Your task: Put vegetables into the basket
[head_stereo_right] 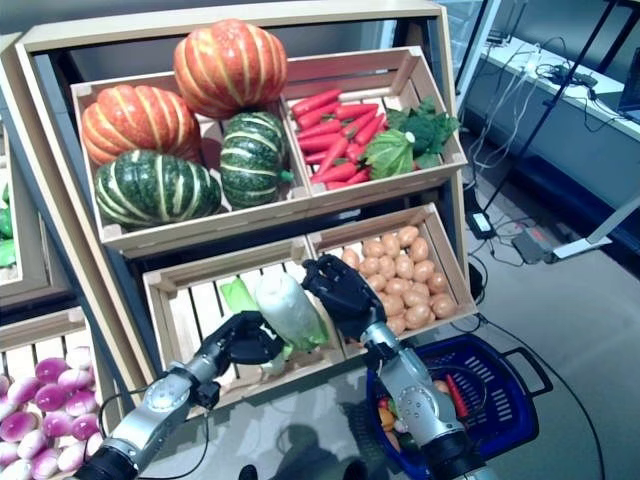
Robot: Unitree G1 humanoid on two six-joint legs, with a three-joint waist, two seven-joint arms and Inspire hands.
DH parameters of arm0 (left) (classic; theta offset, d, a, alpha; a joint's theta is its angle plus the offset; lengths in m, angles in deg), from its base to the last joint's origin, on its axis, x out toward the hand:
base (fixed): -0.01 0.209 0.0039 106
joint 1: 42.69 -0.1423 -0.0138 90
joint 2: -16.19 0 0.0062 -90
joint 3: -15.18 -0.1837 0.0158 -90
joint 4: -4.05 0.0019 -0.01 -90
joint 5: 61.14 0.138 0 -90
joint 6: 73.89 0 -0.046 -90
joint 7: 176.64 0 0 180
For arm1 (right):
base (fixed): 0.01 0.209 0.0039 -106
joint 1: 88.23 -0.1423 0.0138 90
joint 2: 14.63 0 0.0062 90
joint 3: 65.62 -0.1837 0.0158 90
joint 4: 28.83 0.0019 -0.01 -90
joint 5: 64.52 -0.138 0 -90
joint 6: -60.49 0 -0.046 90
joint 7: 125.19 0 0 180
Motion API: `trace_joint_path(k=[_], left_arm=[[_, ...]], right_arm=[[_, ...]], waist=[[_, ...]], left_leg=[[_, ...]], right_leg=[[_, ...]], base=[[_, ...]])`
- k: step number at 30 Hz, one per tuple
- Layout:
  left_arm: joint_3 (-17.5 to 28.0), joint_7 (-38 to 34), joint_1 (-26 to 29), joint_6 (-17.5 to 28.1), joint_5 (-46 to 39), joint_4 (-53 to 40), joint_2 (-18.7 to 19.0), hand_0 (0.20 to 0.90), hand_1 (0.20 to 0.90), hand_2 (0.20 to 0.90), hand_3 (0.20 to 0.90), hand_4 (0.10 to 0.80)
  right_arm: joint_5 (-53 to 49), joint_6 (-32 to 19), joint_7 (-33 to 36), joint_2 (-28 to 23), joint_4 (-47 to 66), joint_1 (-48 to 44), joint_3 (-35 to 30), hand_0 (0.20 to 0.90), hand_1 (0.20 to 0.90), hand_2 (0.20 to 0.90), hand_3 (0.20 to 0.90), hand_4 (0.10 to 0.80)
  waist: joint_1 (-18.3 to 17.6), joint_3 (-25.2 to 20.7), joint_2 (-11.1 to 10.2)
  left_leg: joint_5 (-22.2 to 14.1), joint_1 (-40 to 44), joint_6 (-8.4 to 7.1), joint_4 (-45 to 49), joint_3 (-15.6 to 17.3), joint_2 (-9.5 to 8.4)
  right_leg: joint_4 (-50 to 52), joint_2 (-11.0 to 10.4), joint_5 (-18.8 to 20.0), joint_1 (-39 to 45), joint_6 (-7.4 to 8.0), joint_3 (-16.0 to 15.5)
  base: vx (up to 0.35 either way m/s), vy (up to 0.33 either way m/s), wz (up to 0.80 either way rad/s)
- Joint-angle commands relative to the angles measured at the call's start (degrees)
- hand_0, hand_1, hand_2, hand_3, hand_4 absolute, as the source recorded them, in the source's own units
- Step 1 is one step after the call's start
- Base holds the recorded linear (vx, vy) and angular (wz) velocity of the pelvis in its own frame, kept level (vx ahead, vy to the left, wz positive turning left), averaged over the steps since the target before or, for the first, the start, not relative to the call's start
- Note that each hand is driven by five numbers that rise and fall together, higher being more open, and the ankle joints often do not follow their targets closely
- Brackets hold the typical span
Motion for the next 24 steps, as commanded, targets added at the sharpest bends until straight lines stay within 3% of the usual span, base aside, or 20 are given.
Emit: trace_joint_path(k=[1, 15, 24], left_arm=[[4.48, -1.53, 7.18, 6.87, -4.42, -2.16, -1.16, 0.3, 0.3, 0.3, 0.3, 0.4], [6.1, -7.25, 6.62, 4.51, -5.51, -0.39, -2.42, 0.3, 0.3, 0.3, 0.3, 0.4], [6.92, -7.74, 6.55, 4.75, -1.98, -0.06, -2.0, 0.3, 0.3, 0.3, 0.3, 0.4]], right_arm=[[-1.11, -2.41, -1.54, 2.82, 3.18, -4.16, -2.14, 0.9, 0.9, 0.9, 0.9, 0.8], [1.24, -5.34, 3.75, 3.25, 2.68, -3.53, -2.7, 0.9, 0.9, 0.9, 0.9, 0.8], [1.48, -5.28, 4.17, 2.93, 2.89, -2.45, -2.88, 0.9, 0.9, 0.9, 0.9, 0.8]], waist=[[0.24, -1.59, -2.79], [0.39, -1.23, -2.75], [0.47, -1.1, -2.8]], left_leg=[[-3.27, 0.19, 0.51, 0.09, -2.57, -1.62], [-3.2, 0.52, 0.59, 0.09, -2.8, -1.73], [-3.19, 0.44, 0.67, 0.09, -3.01, -1.87]], right_leg=[[0.13, -3.76, -1.06, 2.98, 2.95, 0.34], [0.13, -3.89, -0.95, 3.23, 2.94, 0.1], [0.13, -3.95, -1.02, 3.23, 2.92, -0.04]], base=[[0.0, 0.0, 0.0], [0.0, 0.0, 0.0], [0.0, 0.0, 0.0]])
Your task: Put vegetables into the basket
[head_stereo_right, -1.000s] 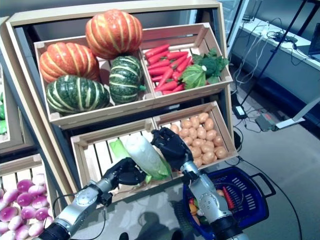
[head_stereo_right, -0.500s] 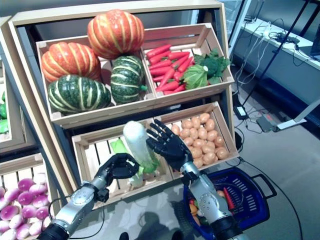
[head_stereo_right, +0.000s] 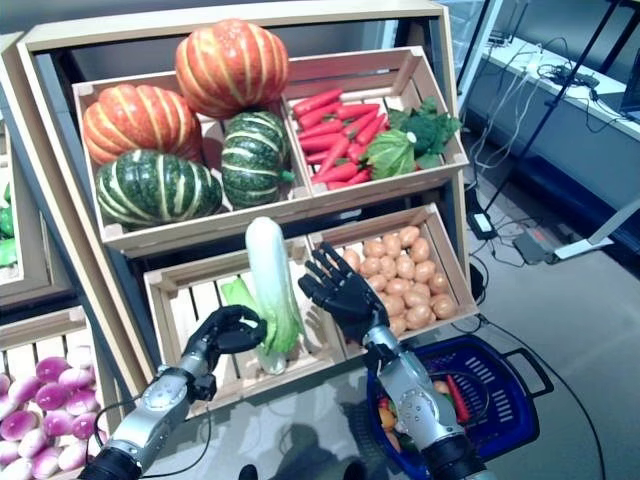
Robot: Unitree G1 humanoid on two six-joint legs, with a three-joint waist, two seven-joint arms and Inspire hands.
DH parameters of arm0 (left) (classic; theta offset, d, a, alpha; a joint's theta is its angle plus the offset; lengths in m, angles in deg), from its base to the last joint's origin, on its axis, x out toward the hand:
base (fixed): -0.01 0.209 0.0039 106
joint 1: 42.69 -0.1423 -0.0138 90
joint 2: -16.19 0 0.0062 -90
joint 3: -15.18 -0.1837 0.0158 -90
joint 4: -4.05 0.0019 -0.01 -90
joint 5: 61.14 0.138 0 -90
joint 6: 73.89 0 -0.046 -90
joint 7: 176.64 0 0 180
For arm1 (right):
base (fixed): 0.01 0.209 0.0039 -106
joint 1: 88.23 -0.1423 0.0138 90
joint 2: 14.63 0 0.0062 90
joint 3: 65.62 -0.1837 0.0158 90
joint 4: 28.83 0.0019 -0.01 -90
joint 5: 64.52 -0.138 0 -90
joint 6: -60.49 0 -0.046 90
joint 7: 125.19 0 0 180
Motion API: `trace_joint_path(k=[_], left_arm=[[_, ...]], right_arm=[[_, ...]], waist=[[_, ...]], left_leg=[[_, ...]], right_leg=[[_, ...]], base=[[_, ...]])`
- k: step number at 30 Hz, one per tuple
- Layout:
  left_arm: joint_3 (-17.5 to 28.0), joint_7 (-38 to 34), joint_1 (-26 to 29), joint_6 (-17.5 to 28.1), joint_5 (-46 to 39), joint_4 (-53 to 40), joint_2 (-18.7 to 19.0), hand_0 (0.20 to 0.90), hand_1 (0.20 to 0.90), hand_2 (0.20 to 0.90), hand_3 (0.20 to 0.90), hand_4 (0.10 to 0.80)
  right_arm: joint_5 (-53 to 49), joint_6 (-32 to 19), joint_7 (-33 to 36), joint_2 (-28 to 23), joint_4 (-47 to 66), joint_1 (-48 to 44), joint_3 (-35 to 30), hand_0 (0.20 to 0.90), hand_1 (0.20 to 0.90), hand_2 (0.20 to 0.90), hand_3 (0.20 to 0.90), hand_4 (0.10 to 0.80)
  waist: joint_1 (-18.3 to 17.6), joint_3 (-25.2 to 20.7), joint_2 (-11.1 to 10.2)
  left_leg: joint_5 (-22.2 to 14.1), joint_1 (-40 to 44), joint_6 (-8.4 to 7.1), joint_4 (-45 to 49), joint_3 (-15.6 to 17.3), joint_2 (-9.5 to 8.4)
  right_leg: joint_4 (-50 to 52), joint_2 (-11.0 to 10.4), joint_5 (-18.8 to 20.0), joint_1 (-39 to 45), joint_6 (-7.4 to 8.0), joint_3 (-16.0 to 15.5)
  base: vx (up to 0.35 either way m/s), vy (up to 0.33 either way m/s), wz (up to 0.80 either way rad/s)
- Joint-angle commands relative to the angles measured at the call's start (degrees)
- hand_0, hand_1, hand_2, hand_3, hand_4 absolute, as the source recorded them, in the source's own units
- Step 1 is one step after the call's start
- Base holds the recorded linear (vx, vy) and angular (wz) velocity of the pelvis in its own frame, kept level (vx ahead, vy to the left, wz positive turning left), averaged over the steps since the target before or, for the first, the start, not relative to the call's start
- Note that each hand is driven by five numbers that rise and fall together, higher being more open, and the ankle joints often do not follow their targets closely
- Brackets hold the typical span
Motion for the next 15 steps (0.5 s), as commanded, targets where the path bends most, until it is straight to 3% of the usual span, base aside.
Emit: trace_joint_path(k=[1, 15], left_arm=[[2.87, -0.38, 6.95, 5.4, 1.66, -2.7, 0.8, 0.3, 0.3, 0.3, 0.3, 0.4], [1.68, -3.58, 8.26, 7.27, 11.86, -4.86, 4.56, 0.3, 0.3, 0.3, 0.3, 0.4]], right_arm=[[1.09, -5.33, -0.74, 2.92, 3.02, -3.5, -2.65, 0.9, 0.9, 0.9, 0.9, 0.8], [11.67, -8.31, 5.33, 0.31, 0.96, -3.49, -1.9, 0.9, 0.9, 0.9, 0.9, 0.8]], waist=[[0.23, -1.13, -2.81], [-0.01, -1.08, -2.64]], left_leg=[[-3.2, 0.52, 0.63, 0.09, -2.74, -1.89], [-3.26, 0.72, 0.62, 0.09, -2.69, -1.94]], right_leg=[[0.16, -3.9, -1.0, 3.18, 2.93, 0.24], [0.16, -3.84, -1.0, 3.29, 3.02, 0.58]], base=[[0.0, 0.0, 0.0], [0.0, 0.0, 0.0]])
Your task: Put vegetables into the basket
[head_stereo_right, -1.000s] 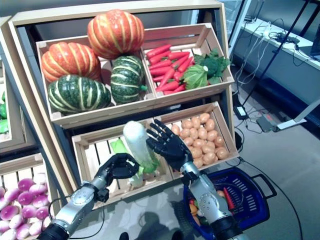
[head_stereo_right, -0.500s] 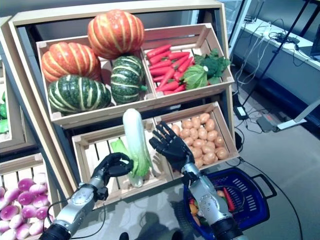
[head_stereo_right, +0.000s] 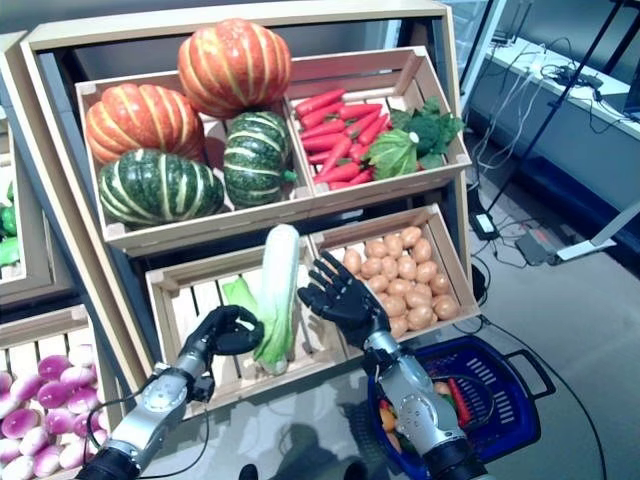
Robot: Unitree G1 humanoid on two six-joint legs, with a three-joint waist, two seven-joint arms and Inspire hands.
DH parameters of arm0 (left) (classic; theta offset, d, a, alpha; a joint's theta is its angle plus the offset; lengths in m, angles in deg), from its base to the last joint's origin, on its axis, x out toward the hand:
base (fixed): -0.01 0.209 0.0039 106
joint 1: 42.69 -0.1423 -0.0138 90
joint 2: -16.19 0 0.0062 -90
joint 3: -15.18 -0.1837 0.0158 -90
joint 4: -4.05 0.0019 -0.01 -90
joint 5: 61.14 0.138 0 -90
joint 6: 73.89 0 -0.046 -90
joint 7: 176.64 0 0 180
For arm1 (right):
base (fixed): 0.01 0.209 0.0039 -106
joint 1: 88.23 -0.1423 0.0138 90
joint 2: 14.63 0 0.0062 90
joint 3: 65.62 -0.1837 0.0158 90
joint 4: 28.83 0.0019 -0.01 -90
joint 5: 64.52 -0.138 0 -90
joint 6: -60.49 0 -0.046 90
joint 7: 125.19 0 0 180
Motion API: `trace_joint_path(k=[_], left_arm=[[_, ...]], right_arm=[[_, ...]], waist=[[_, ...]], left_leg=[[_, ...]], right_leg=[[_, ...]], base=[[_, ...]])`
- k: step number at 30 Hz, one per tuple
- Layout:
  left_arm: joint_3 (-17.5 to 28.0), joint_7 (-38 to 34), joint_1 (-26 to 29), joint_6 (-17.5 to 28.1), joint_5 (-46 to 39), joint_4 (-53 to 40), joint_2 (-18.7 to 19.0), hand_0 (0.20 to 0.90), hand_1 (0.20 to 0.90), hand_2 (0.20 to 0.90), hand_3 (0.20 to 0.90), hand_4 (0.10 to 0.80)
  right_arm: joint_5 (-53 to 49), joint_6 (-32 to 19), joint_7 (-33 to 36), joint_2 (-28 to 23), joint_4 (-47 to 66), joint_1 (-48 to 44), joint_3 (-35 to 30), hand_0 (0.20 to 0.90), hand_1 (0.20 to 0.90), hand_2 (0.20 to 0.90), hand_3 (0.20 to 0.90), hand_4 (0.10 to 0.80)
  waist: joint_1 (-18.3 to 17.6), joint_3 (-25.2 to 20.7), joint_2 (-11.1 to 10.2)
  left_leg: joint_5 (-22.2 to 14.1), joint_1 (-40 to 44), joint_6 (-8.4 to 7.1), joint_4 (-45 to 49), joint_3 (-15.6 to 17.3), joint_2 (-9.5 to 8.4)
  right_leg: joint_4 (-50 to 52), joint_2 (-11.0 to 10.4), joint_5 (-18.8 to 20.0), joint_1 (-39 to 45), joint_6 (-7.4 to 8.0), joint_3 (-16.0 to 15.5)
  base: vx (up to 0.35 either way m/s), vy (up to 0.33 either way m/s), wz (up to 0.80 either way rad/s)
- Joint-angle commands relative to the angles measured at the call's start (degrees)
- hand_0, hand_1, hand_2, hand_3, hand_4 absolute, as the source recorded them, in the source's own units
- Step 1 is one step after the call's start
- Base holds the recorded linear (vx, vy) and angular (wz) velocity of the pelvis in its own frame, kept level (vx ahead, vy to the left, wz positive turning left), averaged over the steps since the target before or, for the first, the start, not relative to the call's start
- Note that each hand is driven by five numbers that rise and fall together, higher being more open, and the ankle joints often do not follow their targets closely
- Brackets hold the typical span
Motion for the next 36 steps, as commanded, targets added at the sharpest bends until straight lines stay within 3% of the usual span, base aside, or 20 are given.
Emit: trace_joint_path(k=[1, 4, 10, 36], left_arm=[[1.66, -1.46, 8.24, 7.37, 2.95, -5.1, 3.78, 0.3, 0.3, 0.3, 0.3, 0.4], [1.12, -1.25, 8.78, 6.93, 4.9, -6.34, 4.67, 0.3, 0.3, 0.3, 0.3, 0.4], [0.05, -1.32, 9.74, 6.96, 6.69, -6.69, 5.7, 0.3, 0.3, 0.3, 0.3, 0.4], [-4.2, 0.6, 11.51, 11.18, 9.75, -7.38, 6.11, 0.3, 0.3, 0.3, 0.3, 0.4]], right_arm=[[4.5, -7.95, 2.42, 0.65, 2.17, -4.1, -1.98, 0.9, 0.9, 0.9, 0.9, 0.8], [10.86, -7.73, 4.08, -0.6, 0.97, -4.39, -1.66, 0.9, 0.9, 0.9, 0.9, 0.8], [12.52, -6.61, 5.09, -2.91, -0.74, -6.13, -1.63, 0.9, 0.9, 0.9, 0.9, 0.8], [-0.55, -3.63, -5.88, 0.68, 0.97, -10.23, 2.0, 0.9, 0.9, 0.9, 0.9, 0.8]], waist=[[-0.12, -1.13, -2.66], [-0.15, -1.04, -2.59], [-0.15, -1.01, -2.73], [0.25, -1.65, -2.6]], left_leg=[[-3.29, 0.71, 0.62, 0.09, -2.67, -2.0], [-3.28, 0.78, 0.61, 0.09, -2.68, -2.02], [-3.49, 1.02, 0.52, 0.09, -2.69, -1.97], [-3.68, 0.94, 0.46, 0.09, -2.66, -1.91]], right_leg=[[0.31, -3.81, -1.01, 3.29, 3.03, 0.63], [0.31, -3.86, -0.94, 3.31, 3.07, 0.69], [0.31, -3.88, -0.94, 3.49, 3.23, 0.78], [0.31, -3.99, -0.94, 3.41, 3.31, 0.96]], base=[[0.0, 0.0, 0.0], [0.0, 0.0, 0.0], [0.0, 0.0, 0.0], [0.0, 0.0, 0.0]])
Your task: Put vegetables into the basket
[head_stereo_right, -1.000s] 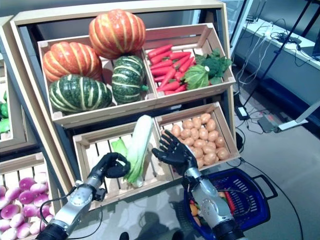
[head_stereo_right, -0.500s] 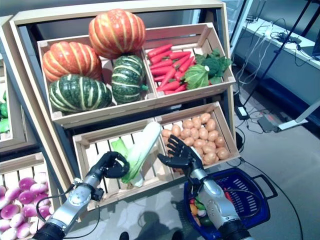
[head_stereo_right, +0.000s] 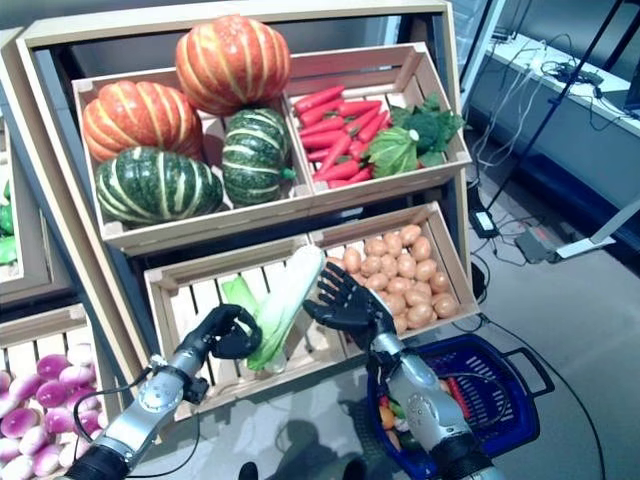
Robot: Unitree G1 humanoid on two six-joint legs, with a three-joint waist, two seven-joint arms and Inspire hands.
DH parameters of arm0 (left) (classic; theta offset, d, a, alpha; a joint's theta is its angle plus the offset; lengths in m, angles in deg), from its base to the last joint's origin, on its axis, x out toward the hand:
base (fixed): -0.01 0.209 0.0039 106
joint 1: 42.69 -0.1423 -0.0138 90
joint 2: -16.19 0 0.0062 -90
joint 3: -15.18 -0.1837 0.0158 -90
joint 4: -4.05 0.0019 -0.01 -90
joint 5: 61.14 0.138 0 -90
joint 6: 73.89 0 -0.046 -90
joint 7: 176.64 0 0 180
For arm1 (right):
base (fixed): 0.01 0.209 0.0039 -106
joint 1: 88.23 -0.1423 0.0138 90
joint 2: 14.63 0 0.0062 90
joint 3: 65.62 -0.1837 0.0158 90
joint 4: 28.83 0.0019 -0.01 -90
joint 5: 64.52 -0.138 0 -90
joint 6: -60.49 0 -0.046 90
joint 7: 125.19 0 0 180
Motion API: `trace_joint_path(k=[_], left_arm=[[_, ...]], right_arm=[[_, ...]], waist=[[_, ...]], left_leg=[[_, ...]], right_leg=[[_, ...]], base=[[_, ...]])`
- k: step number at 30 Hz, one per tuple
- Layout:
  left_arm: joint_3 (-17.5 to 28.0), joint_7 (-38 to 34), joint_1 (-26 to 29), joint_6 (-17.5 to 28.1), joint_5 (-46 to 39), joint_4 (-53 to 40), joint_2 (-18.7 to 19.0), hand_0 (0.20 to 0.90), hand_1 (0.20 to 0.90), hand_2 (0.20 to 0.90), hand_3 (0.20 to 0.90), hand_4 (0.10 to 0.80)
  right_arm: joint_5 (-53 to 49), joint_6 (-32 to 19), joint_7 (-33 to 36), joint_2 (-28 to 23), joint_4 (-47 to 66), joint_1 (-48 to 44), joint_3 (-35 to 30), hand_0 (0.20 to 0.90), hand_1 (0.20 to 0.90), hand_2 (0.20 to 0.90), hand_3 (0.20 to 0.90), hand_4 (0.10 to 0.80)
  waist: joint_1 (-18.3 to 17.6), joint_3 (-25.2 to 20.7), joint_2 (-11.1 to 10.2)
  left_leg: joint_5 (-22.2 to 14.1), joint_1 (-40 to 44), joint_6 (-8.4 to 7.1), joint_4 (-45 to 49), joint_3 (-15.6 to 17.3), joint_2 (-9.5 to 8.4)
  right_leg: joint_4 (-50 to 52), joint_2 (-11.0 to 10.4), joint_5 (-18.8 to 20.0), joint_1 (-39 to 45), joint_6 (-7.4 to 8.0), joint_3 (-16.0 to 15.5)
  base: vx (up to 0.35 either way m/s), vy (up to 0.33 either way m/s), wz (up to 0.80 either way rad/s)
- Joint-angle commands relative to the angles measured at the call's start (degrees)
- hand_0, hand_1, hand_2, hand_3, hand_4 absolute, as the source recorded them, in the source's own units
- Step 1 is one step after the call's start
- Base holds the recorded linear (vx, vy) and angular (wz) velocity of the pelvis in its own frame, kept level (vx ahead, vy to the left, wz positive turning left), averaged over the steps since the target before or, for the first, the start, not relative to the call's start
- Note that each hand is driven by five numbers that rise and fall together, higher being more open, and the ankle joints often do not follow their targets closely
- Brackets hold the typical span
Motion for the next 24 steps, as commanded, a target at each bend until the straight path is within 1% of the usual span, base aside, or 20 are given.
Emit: trace_joint_path(k=[1, 7, 14, 18, 20, 22, 24], left_arm=[[-3.17, -0.52, 11.1, 10.83, 1.04, -6.25, 3.2, 0.3, 0.3, 0.3, 0.3, 0.4], [-4.32, -0.28, 11.53, 11.42, 1.6, -6.55, 3.11, 0.3, 0.3, 0.3, 0.3, 0.4], [-5.12, -3.85, 11.66, 12.45, 3.98, -6.33, 3.05, 0.3, 0.3, 0.3, 0.3, 0.4], [-4.61, -6.75, 11.55, 12.75, 5.03, -6.01, 3.0, 0.3, 0.3, 0.3, 0.3, 0.4], [-4.28, -7.95, 11.42, 12.49, 5.35, -6.17, 3.02, 0.3, 0.3, 0.3, 0.3, 0.4], [-4.13, -8.55, 11.32, 12.22, 5.82, -6.51, 3.02, 0.3, 0.3, 0.3, 0.3, 0.4], [-4.23, -9.13, 11.32, 12.05, 5.96, -6.73, 3.09, 0.3, 0.3, 0.3, 0.3, 0.4]], right_arm=[[-3.89, -3.3, -5.61, 3.04, 4.8, -7.72, 0.72, 0.9, 0.9, 0.9, 0.9, 0.8], [-5.58, -2.86, -7.08, 3.96, 5.14, -8.47, 1.62, 0.9, 0.9, 0.9, 0.9, 0.8], [-5.79, -3.44, -3.72, 4.78, 5.2, -8.87, 1.77, 0.9, 0.9, 0.9, 0.9, 0.8], [-5.27, -3.5, 0.95, 5.47, 4.16, -8.52, 1.15, 0.9, 0.9, 0.9, 0.9, 0.8], [-4.6, -3.14, 5.0, 6.12, 3.04, -8.15, 0.82, 0.9, 0.9, 0.9, 0.9, 0.8], [-3.81, -2.0, 8.96, 6.62, 2.45, -7.85, 0.5, 0.9, 0.9, 0.9, 0.9, 0.8], [-2.97, -1.16, 10.91, 6.78, 1.92, -7.66, 0.39, 0.9, 0.9, 0.9, 0.9, 0.8]], waist=[[0.15, -2.43, -2.55], [0.21, -2.59, -2.52], [0.09, -2.98, -2.66], [0.14, -3.08, -2.65], [0.08, -2.96, -2.65], [0.0, -2.92, -2.62], [-0.13, -2.75, -2.63]], left_leg=[[-3.74, 1.0, 0.45, 0.1, -2.61, -1.92], [-3.77, 0.94, 0.47, 0.1, -2.64, -1.91], [-3.41, 0.59, 0.52, 0.1, -2.45, -1.98], [-3.31, 0.51, 0.43, 0.1, -2.5, -1.94], [-3.28, 0.53, 0.47, 0.1, -2.52, -1.96], [-3.31, 0.51, 0.5, 0.1, -2.58, -2.03], [-3.29, 0.43, 0.58, 0.1, -2.6, -2.07]], right_leg=[[0.33, -4.0, -0.97, 3.46, 3.29, 0.93], [0.33, -4.1, -0.99, 3.4, 3.28, 1.0], [0.33, -4.16, -0.67, 2.94, 3.27, 1.25], [0.33, -4.25, -0.59, 2.9, 3.31, 1.2], [0.33, -4.23, -0.52, 2.9, 3.27, 1.22], [0.33, -4.19, -0.45, 2.81, 3.25, 1.31], [0.33, -4.19, -0.39, 2.69, 3.23, 1.4]], base=[[0.0, 0.0, 0.0], [0.0, 0.0, 0.0], [0.0, 0.0, 0.0], [0.0, 0.0, 0.0], [0.0, 0.0, 0.0], [0.0, 0.0, 0.0], [0.0, 0.0, 0.0]])
